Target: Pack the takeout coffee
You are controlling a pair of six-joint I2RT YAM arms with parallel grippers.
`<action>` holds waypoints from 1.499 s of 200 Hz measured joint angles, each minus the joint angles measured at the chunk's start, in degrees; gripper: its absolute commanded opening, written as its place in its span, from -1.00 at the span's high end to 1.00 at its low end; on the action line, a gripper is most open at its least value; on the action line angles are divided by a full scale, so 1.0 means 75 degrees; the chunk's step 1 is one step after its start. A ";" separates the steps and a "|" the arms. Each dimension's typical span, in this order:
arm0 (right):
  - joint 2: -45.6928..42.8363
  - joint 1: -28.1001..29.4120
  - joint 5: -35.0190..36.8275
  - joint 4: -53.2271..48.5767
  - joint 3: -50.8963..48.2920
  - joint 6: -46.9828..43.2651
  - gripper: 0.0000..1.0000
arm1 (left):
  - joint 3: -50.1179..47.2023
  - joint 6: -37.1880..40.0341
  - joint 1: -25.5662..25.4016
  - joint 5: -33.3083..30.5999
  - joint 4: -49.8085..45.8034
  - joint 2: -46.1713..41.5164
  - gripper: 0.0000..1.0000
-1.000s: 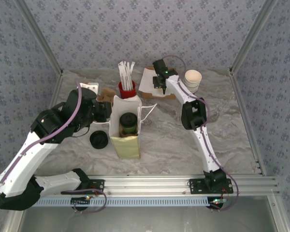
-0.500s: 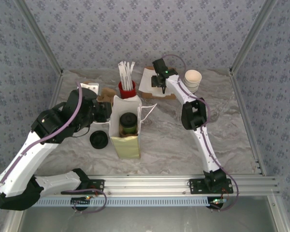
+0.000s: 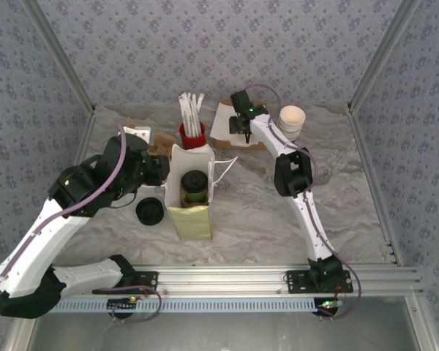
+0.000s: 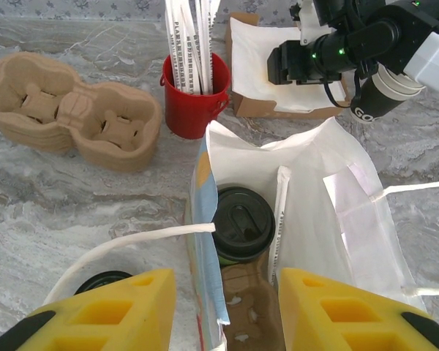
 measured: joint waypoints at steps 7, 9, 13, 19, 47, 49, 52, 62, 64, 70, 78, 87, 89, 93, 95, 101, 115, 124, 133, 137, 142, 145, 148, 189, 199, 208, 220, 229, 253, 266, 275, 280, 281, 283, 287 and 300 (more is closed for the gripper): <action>0.0003 0.0000 0.0000 0.0015 -0.0035 0.0000 -0.05 | 0.0000 0.0000 0.0000 0.0000 0.0000 0.0000 0.15; 0.0003 0.0000 0.0000 0.0020 -0.0047 0.0003 -0.03 | 0.0000 0.0000 0.0000 0.0000 0.0000 0.0000 0.15; 0.0003 0.0000 0.0003 0.0023 -0.0061 0.0003 0.01 | 0.0000 0.0000 0.0000 0.0003 0.0000 0.0000 0.15; 0.0003 -0.0003 0.0006 0.0032 -0.0085 0.0000 0.09 | 0.0000 0.0000 0.0000 0.0000 0.0003 0.0000 0.16; 0.0003 -0.0003 0.0026 0.0050 -0.0111 -0.0009 0.32 | 0.0000 0.0000 0.0000 0.0000 0.0000 0.0000 0.15; 0.0003 -0.0003 0.0026 0.0052 -0.0111 -0.0009 0.33 | 0.0000 0.0000 0.0000 0.0003 0.0000 0.0000 0.15; 0.0003 -0.0003 0.0029 0.0052 -0.0111 0.0009 0.35 | 0.0000 0.0000 0.0000 0.0003 0.0000 0.0000 0.15; 0.0003 -0.0003 0.0026 0.0064 -0.0111 -0.0017 0.38 | 0.0000 0.0000 0.0000 0.0003 0.0000 0.0000 0.15; 0.0003 -0.0003 0.0026 0.0070 -0.0111 0.0000 0.39 | 0.0000 0.0000 0.0000 0.0003 0.0000 0.0000 0.15; 0.0003 0.0000 0.0026 0.0073 -0.0111 -0.0012 0.41 | 0.0000 0.0000 0.0000 0.0003 0.0000 0.0000 0.16; 0.0003 0.0000 0.0023 0.0079 -0.0111 -0.0017 0.44 | 0.0000 0.0003 0.0000 0.0003 0.0000 0.0003 0.15; 0.0000 0.0000 0.0023 0.0079 -0.0111 -0.0020 0.46 | 0.0000 0.0003 0.0000 0.0003 0.0000 0.0003 0.15; 0.0000 0.0000 0.0023 0.0079 -0.0111 -0.0023 0.46 | 0.0000 0.0003 0.0000 0.0003 0.0000 0.0003 0.15; -0.0003 0.0003 0.0023 0.0079 -0.0111 -0.0020 0.47 | 0.0000 0.0003 0.0000 0.0003 0.0000 0.0003 0.15; -0.0009 0.0003 0.0020 0.0079 -0.0111 -0.0023 0.47 | 0.0000 0.0003 0.0000 0.0003 0.0000 0.0003 0.15; -0.0020 0.0003 0.0006 0.0082 -0.0117 -0.0023 0.49 | 0.0000 0.0000 0.0000 0.0003 0.0000 0.0003 0.15; -0.0108 0.0009 -0.0044 0.0079 -0.0169 -0.0052 0.53 | 0.0000 0.0003 0.0000 0.0003 0.0000 0.0003 0.15; -0.0192 0.0015 -0.0079 0.0079 -0.0204 -0.0070 0.55 | 0.0000 0.0003 0.0000 0.0003 0.0000 0.0003 0.15; -0.0277 0.0026 -0.0099 0.0076 -0.0207 -0.0079 0.58 | 0.0000 0.0003 0.0000 0.0003 0.0000 0.0003 0.15; -0.0321 0.0029 -0.0114 0.0079 -0.0207 -0.0079 0.59 | 0.0000 0.0003 0.0000 0.0003 0.0000 0.0003 0.15; -0.0382 0.0041 -0.0131 0.0076 -0.0207 -0.0082 0.60 | 0.0000 0.0003 0.0000 0.0003 0.0000 0.0003 0.15; -0.0417 0.0041 -0.0140 0.0079 -0.0207 -0.0082 0.61 | 0.0000 0.0003 0.0000 0.0003 0.0000 0.0003 0.15; -0.0455 0.0044 -0.0152 0.0079 -0.0207 -0.0082 0.61 | 0.0000 0.0003 0.0000 0.0003 0.0000 0.0003 0.15; -0.0912 0.0093 -0.0271 0.0087 -0.0207 -0.0114 0.78 | 0.0000 0.0003 0.0000 0.0003 0.0000 0.0003 0.14; -0.0988 0.0105 -0.0306 0.0087 -0.0207 -0.0111 0.82 | 0.0000 0.0003 0.0000 0.0003 0.0000 0.0003 0.14; -0.1061 0.0108 -0.0353 0.0087 -0.0207 -0.0140 0.86 | 0.0000 0.0003 0.0000 0.0003 0.0000 0.0003 0.14; -0.1154 0.0125 -0.0408 0.0085 -0.0207 -0.0140 0.90 | 0.0000 0.0003 0.0000 0.0003 0.0000 0.0003 0.14; -0.1271 0.0131 -0.0437 0.0076 -0.0210 -0.0143 0.91 | 0.0000 0.0006 0.0000 0.0003 0.0000 0.0003 0.14; -0.1705 0.0181 -0.0443 0.0041 -0.0224 -0.0166 0.94 | 0.0000 0.0009 0.0000 0.0000 0.0003 0.0003 0.13; -0.2072 0.0227 -0.0443 -0.0050 -0.0230 -0.0201 0.94 | 0.0000 0.0015 0.0000 -0.0003 0.0003 0.0003 0.11; -0.2404 0.0271 -0.0440 -0.0128 -0.0233 -0.0239 0.94 | 0.0000 0.0038 0.0000 -0.0006 0.0006 0.0003 0.11; -0.2567 0.0297 -0.0440 -0.0163 -0.0233 -0.0271 0.95 | 0.0000 0.0058 0.0000 -0.0006 0.0009 0.0003 0.10; -0.2623 0.0303 -0.0437 -0.0172 -0.0233 -0.0280 0.95 | 0.0000 0.0064 0.0000 -0.0006 0.0009 0.0003 0.10; -0.2687 0.0315 -0.0437 -0.0192 -0.0233 -0.0286 0.95 | 0.0000 0.0073 0.0000 -0.0006 0.0009 0.0003 0.10; -0.2859 0.0338 -0.0434 -0.0224 -0.0233 -0.0318 0.95 | 0.0000 0.0090 0.0000 -0.0006 0.0009 0.0003 0.10; -0.3395 0.0414 -0.0434 -0.0312 -0.0233 -0.0396 0.95 | 0.0003 0.0154 0.0000 -0.0035 0.0012 0.0003 0.09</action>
